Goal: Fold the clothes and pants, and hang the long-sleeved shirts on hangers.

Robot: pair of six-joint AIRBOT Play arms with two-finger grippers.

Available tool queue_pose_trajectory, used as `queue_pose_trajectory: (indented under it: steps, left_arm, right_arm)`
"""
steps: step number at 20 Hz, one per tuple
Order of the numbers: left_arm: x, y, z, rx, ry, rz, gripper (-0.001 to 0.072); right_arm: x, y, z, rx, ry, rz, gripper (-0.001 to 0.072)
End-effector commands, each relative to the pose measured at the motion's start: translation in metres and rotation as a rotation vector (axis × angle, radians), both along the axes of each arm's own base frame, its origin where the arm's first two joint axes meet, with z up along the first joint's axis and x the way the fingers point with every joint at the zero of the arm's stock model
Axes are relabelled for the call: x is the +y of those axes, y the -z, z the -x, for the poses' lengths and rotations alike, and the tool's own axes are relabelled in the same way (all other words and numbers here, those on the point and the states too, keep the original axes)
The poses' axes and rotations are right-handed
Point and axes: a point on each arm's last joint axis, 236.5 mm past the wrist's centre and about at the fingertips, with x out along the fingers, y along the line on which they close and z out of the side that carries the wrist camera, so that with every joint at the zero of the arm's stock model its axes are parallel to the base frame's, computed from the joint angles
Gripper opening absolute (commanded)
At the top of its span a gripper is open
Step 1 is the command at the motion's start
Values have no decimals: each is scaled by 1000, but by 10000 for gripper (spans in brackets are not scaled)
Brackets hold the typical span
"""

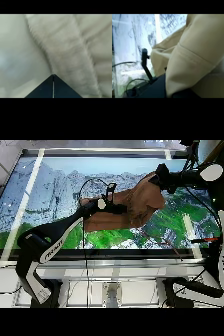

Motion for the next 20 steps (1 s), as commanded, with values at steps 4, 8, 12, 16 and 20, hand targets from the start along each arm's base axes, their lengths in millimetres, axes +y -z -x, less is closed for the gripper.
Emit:
queue_pose_trajectory:
  steps: [4, 8, 12, 16, 20]
  left_arm:
    - [2, -15, -2, 9, -7, 27, 11]
    - [40, -42, 8, 17, 108, -28, 11]
    - [141, -94, -11, 8, 33, -87, 11]
    - [246, -161, -20, -41, -133, -75, 11]
    - [309, -201, -10, -85, -243, -78, 11]
  right_arm:
    - [29, 33, 5, 52, -88, 87, 40]
    - [96, 54, 0, 38, -191, 84, 40]
    - [170, 86, 5, 76, -276, 65, 41]
    - [247, 135, 15, 115, -332, 19, 42]
    - [307, 139, 19, 25, -360, -23, 509]
